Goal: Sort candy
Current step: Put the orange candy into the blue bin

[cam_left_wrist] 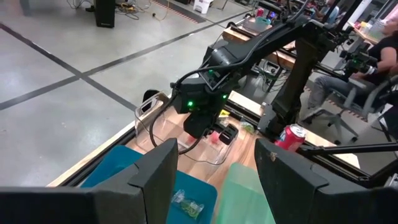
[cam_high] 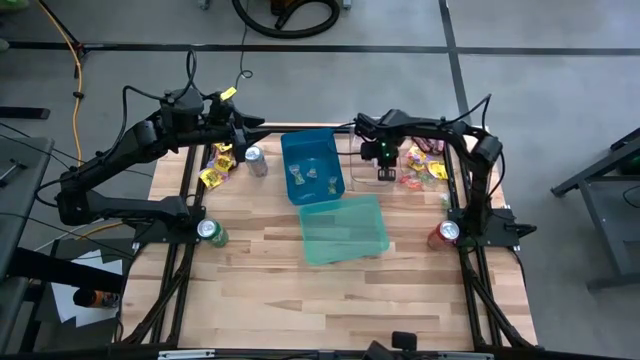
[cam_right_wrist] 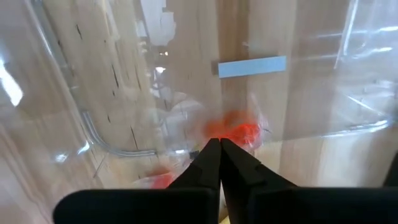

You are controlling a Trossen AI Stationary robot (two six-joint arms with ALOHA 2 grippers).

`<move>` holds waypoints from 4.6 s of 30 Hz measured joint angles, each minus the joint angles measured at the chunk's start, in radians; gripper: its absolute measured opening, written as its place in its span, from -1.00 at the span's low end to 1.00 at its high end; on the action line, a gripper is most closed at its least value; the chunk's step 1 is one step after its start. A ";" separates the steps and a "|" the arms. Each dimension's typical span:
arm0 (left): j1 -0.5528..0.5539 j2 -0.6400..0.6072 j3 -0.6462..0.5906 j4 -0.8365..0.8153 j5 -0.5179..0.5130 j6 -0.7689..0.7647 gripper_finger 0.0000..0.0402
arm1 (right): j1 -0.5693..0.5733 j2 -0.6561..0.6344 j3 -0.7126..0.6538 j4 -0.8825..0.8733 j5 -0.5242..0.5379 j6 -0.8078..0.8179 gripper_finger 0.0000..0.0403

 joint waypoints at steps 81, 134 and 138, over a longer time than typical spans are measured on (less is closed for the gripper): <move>0.000 0.000 0.000 -0.008 -0.043 0.017 0.01 | -0.011 0.040 0.056 -0.034 0.037 -0.033 -0.94; -0.027 0.016 -0.386 0.648 0.097 -0.140 0.01 | 0.279 -0.438 -0.269 1.214 -0.449 0.633 -1.00; -0.044 0.016 -0.386 0.656 0.094 -0.141 0.01 | 0.280 -0.429 -0.266 1.214 -0.397 0.656 -1.00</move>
